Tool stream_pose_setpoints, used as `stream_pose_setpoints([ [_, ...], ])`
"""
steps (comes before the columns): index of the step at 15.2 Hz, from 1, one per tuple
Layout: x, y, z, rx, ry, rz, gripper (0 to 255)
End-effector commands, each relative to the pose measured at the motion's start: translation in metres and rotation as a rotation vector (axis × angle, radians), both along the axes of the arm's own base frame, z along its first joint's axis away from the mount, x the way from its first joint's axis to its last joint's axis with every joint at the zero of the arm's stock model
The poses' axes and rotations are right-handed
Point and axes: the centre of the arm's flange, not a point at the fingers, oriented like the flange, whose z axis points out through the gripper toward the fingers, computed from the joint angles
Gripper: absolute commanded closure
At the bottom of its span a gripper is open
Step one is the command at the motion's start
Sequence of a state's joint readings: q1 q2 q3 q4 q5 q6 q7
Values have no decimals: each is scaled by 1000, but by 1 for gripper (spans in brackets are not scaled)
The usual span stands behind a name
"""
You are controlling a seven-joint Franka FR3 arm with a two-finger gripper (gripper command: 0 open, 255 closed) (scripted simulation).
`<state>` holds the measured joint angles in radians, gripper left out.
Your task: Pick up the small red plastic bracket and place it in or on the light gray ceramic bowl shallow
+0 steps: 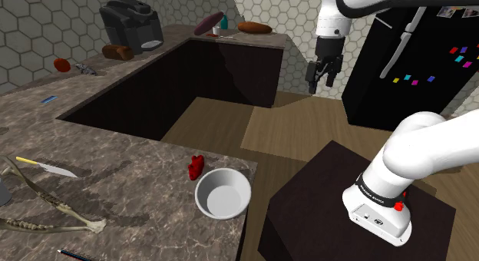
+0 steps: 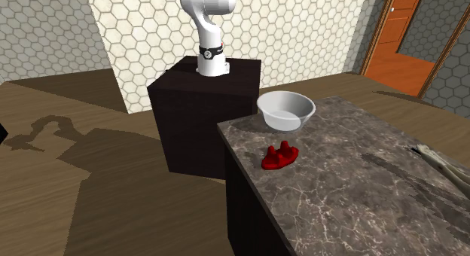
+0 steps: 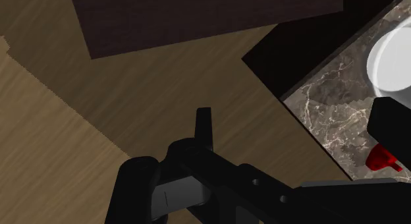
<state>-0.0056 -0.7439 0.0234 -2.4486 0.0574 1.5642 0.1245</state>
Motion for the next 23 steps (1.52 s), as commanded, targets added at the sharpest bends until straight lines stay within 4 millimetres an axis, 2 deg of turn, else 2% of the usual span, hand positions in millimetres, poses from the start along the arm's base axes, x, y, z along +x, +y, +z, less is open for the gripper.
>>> stream_pose_setpoints([
  [1,0,0,0,0,0,0,0],
  [23,145,173,-171,19,-37,-121,0],
])
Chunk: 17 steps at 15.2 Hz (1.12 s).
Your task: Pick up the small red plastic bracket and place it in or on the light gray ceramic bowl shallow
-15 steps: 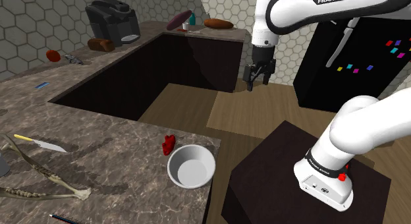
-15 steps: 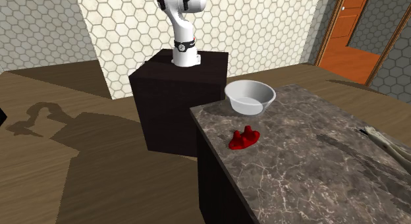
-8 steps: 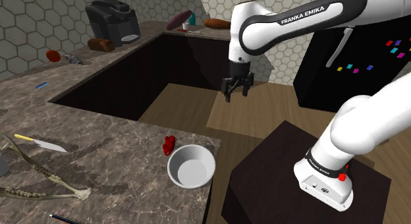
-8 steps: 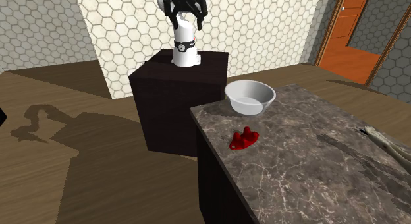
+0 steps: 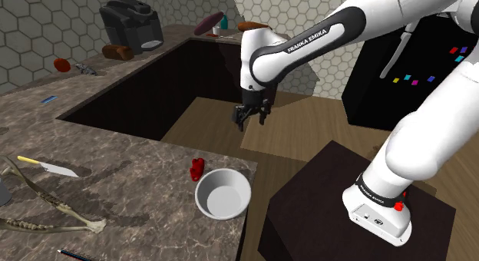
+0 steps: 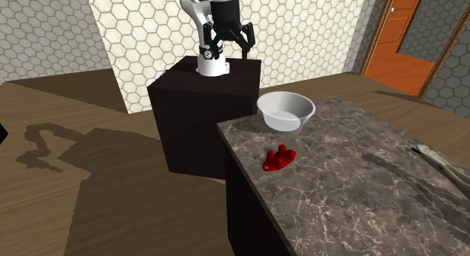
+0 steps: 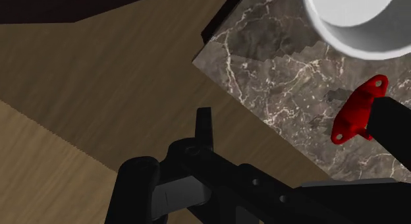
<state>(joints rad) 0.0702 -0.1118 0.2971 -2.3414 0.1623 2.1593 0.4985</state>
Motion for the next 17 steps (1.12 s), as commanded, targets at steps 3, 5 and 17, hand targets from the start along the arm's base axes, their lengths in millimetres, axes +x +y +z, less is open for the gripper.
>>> stream_pose_setpoints([
  [3,30,29,-31,5,-8,-24,0],
  [5,45,44,-46,7,-12,-34,0],
  [17,139,130,-134,17,-32,-100,0],
])
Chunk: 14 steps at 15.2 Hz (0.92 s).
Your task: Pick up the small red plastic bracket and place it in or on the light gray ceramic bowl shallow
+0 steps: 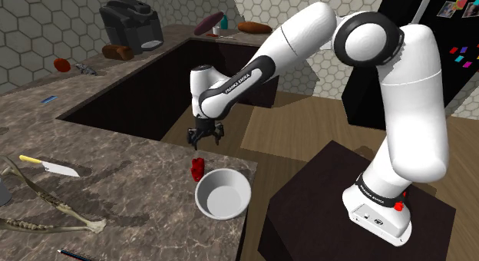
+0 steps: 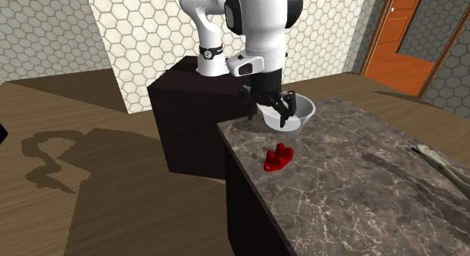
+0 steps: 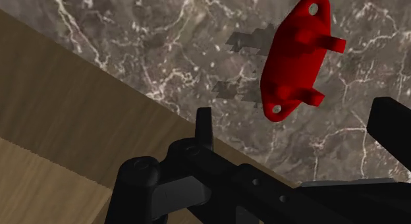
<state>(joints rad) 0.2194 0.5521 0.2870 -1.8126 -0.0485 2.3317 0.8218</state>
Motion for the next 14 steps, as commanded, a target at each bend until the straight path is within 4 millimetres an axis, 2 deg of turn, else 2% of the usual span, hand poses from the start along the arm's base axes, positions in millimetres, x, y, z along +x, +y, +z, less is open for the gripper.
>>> stream_pose_setpoints([
  [1,18,13,-16,1,-4,-12,0],
  [3,35,27,-30,3,-8,-23,0],
  [4,36,28,-32,3,-8,-24,0],
  [11,34,32,-71,3,-8,-24,0],
  [14,34,32,-71,3,-8,-24,0],
])
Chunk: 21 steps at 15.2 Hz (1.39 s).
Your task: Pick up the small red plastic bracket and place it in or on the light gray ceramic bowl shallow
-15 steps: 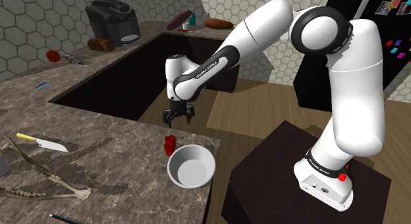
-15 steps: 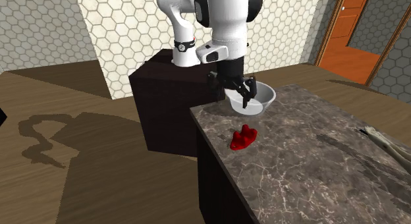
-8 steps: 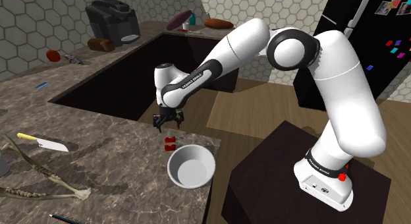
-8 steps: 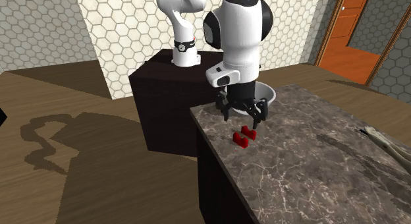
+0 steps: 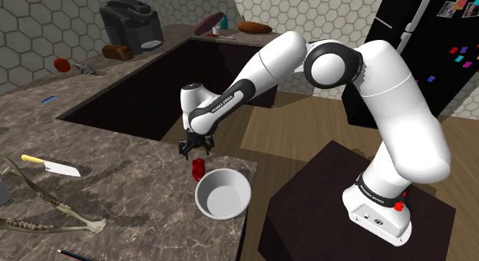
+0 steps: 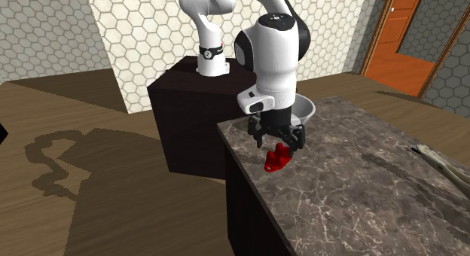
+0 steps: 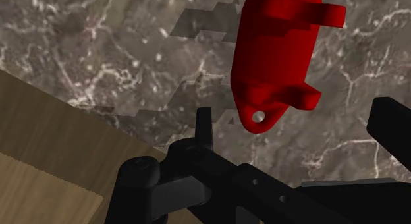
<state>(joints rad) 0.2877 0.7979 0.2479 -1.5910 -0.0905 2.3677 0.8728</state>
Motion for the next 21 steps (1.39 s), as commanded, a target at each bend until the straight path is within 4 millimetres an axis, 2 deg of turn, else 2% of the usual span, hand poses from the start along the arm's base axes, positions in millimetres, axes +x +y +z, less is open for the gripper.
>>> stream_pose_setpoints([
  [1,0,0,-1,0,0,0,0],
  [5,0,0,-1,0,0,0,0],
  [6,0,0,-1,0,0,0,255],
  [15,0,0,-1,0,0,0,255],
  [16,0,0,-1,0,0,0,0],
  [17,-18,18,2,-72,-33,-125,0],
  [18,-23,24,3,-96,-45,-167,0],
  [21,-23,24,-13,-96,-45,-167,0],
])
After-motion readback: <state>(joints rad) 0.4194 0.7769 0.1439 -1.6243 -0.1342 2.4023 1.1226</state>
